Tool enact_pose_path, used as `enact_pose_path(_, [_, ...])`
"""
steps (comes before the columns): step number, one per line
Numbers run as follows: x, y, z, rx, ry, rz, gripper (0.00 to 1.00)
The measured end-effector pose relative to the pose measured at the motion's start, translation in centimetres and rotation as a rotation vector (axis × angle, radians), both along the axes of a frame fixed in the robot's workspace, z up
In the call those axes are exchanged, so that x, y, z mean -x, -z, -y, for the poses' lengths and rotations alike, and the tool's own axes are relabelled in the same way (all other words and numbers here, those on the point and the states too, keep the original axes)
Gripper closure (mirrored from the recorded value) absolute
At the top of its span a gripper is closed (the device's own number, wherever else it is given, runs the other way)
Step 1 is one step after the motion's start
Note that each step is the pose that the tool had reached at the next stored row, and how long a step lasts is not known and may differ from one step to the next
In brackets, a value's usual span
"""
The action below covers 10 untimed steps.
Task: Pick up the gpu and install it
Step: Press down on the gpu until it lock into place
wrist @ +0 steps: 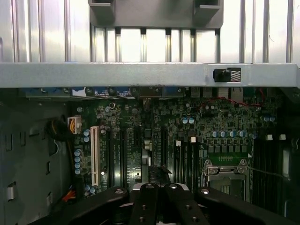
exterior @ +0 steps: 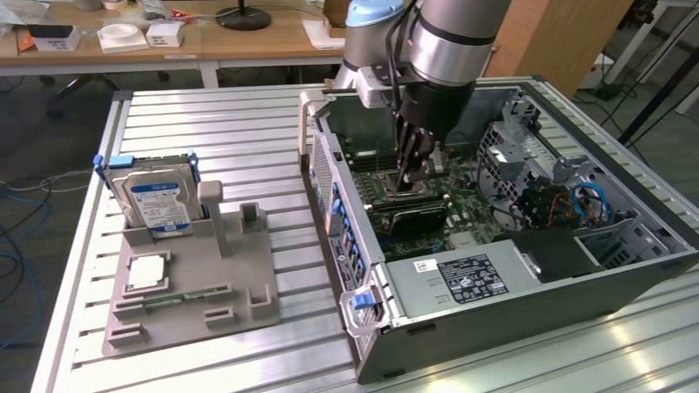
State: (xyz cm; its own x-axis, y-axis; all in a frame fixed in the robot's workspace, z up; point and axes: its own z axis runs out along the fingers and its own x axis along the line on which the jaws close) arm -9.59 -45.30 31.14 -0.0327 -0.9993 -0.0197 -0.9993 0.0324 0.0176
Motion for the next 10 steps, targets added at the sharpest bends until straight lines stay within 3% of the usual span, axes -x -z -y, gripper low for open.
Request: enact_pose_path(10, [-0.22, 0.0, 0.0, -0.0001, 0.0, 0.0, 0.89])
